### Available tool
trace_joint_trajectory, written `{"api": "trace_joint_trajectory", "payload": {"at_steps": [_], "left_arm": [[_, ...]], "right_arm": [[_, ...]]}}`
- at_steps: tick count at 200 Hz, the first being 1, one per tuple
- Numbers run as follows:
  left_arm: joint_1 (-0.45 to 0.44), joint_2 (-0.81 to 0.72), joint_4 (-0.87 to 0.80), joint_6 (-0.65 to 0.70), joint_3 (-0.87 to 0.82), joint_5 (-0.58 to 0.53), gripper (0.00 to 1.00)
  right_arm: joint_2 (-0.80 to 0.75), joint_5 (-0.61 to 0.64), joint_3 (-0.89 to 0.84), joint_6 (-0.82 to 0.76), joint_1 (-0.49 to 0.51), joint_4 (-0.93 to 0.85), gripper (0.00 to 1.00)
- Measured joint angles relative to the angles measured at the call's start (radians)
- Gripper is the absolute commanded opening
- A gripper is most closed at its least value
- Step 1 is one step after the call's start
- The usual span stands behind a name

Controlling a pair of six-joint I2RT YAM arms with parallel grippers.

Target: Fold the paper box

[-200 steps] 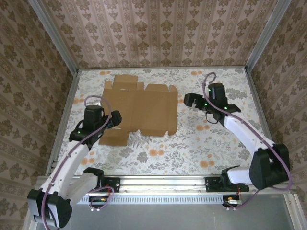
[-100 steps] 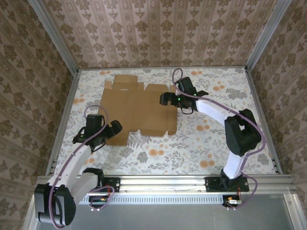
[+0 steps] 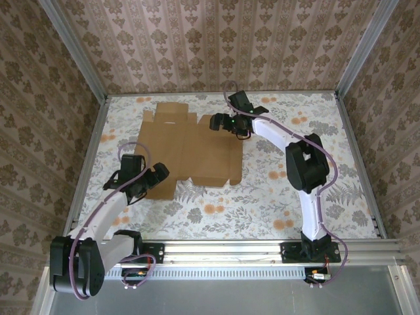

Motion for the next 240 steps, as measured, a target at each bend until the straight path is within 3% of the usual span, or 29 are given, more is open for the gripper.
{"api": "trace_joint_trajectory", "payload": {"at_steps": [78,156,188,240], "left_arm": [[-0.016,0.001,-0.016,-0.031,0.044,-0.003,1.0],[-0.016,0.001,-0.007,-0.034,0.044,0.026,1.0],[-0.022,0.002,0.02,-0.033,0.037,0.051,1.0],[-0.104,0.029,0.066,-0.026,0.034,0.056,1.0]], "right_arm": [[0.17,0.012,0.192,0.009,-0.009,-0.095,1.0],[0.212,0.059,0.21,0.008,-0.021,-0.167,1.0],[0.172,0.057,0.097,0.008,-0.044,-0.111,1.0],[-0.032,0.058,-0.227,0.01,-0.109,-0.015,1.0]]}}
